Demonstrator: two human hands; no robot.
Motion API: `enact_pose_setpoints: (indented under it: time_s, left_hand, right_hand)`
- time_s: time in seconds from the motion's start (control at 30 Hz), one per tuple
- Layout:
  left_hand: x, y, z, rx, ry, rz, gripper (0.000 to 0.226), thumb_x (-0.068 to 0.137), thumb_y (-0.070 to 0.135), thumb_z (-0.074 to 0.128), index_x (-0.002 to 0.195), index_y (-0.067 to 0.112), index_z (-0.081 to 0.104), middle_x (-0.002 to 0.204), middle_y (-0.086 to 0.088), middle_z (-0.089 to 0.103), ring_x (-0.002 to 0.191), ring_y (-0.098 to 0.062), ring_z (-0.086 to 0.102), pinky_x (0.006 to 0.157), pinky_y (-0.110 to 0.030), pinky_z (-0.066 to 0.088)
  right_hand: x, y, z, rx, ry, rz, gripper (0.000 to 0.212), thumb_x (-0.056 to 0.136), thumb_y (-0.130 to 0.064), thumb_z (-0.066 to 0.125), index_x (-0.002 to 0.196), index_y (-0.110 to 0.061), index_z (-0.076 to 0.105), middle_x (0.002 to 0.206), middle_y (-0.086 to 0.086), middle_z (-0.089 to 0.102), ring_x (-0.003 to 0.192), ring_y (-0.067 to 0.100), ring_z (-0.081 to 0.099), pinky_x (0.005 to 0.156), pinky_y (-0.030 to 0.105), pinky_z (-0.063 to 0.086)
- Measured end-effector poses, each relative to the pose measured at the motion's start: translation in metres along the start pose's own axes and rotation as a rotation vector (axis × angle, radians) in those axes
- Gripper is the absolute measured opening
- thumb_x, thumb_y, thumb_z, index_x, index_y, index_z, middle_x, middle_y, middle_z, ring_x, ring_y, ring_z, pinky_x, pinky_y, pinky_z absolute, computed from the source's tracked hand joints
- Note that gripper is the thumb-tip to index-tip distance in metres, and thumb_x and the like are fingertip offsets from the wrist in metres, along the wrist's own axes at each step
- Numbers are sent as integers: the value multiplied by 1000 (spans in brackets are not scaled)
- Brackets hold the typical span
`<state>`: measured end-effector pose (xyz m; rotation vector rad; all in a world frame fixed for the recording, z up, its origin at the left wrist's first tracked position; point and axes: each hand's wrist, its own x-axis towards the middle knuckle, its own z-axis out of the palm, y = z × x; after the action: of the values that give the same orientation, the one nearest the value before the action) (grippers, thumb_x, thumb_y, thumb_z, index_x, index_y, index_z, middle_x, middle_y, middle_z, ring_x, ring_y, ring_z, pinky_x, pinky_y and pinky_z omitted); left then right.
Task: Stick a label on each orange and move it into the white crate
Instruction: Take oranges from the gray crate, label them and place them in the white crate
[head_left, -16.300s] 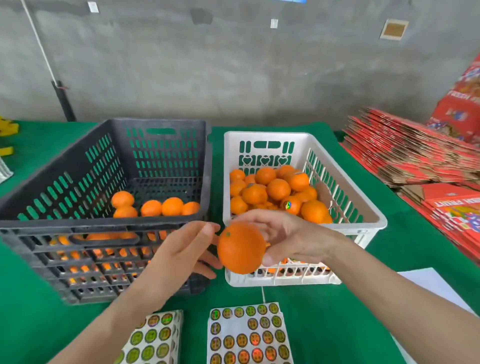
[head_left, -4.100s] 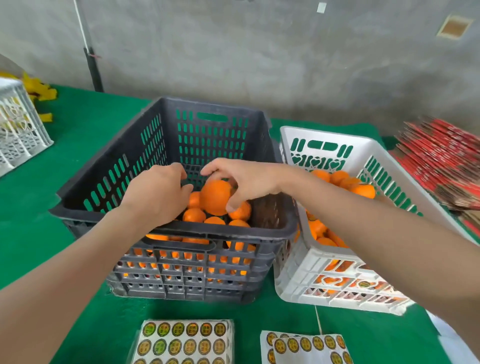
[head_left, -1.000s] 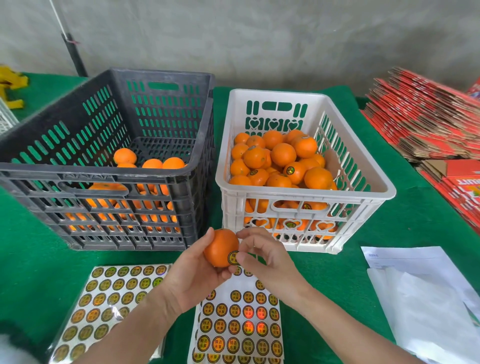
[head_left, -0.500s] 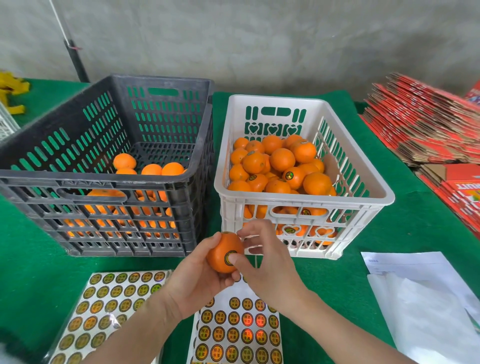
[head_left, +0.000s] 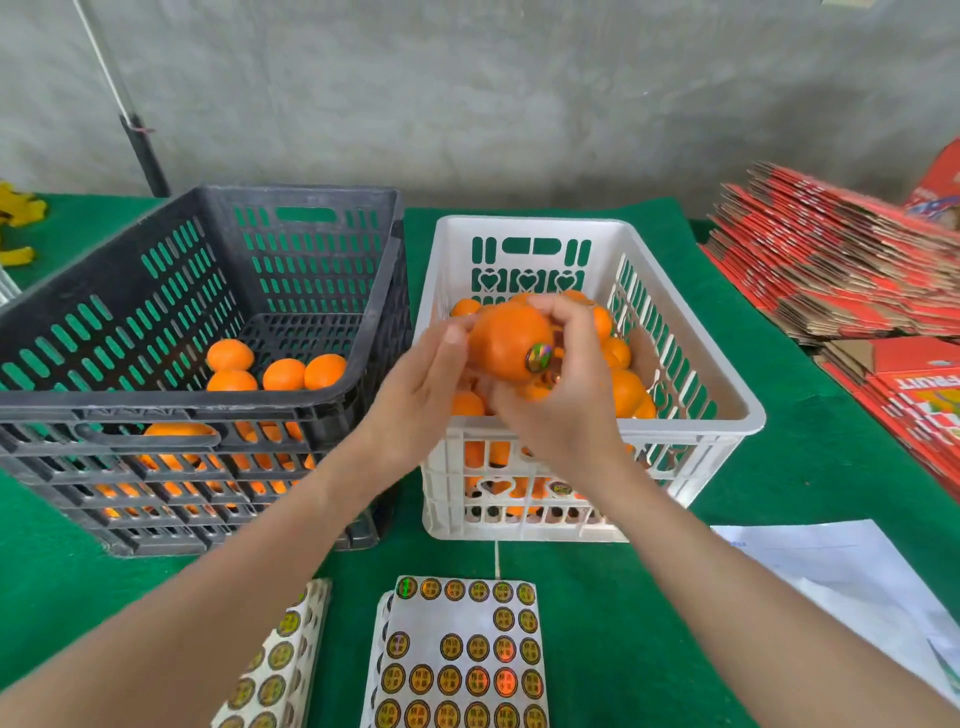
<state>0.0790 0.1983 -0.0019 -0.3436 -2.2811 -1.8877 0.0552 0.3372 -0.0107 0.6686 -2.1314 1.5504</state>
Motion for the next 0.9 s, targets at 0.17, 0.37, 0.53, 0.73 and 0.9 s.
enact_pose_setpoints:
  time_s: [0.17,0.37,0.53,0.73,0.9]
  left_hand:
    - [48,-45,0,882,-74,-8,36,98,7,39,134,12,42,126,-8,56,110,-25,55,93,-29,43]
    - [48,-64,-1,912,-51,16,40,91,3,44,130,11,47,115,-11,60,102,-26,55,85,-37,45]
    - [48,-61,1,905,-38,-31,41,94,6,44,133,16,45,120,-6,57,104,-22,54,85,-33,45]
    - [35,-21,-5,1007,-91,195,37,97,16,47,134,15,47,127,-5,52,110,-23,52,87,-36,45]
    - [26,5,-107,953,234,175,29,89,0,56,116,7,62,110,-12,64,95,-31,61,83,-41,51]
  right_hand:
    - [80,53,-14,-386,-130,288,61,70,-12,73,121,-16,42,100,-6,47,87,11,46,58,14,32]
    - [106,106,-5,-720,-533,506,28,66,-13,69,65,-15,41,58,0,45,52,17,47,38,24,29]
    - [102,118,7,-876,-679,453,20,74,-24,69,84,-13,55,86,6,55,75,20,54,50,27,35]
    - [104,116,-13,-800,-486,426,61,80,-30,70,131,-7,45,128,16,50,121,30,44,95,39,43]
    - [120,55,25,-486,-40,81,42,87,-18,63,125,-7,50,124,11,54,115,22,50,98,33,40]
